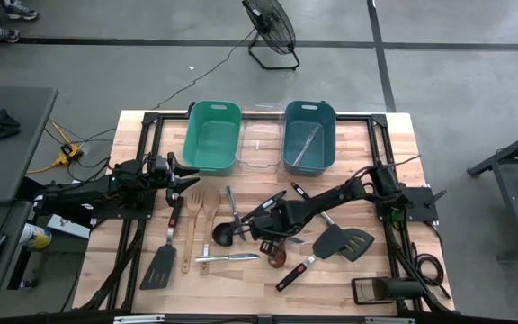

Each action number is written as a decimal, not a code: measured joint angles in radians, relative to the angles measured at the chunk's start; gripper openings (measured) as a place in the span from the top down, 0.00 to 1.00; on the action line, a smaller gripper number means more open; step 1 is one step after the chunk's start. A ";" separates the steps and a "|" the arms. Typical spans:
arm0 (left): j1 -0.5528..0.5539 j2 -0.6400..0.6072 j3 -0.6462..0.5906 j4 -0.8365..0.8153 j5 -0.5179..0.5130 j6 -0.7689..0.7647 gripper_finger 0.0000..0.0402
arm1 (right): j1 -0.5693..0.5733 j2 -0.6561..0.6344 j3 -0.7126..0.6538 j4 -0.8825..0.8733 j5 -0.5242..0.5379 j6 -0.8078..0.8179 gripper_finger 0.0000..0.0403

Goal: Pick & Place Kitchen Items
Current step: Put the silver table knife into the blue bin

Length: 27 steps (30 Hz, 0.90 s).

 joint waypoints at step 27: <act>0.000 0.000 0.000 0.000 0.000 0.000 0.63 | -0.037 -0.209 -0.005 -0.107 -0.113 -0.099 0.91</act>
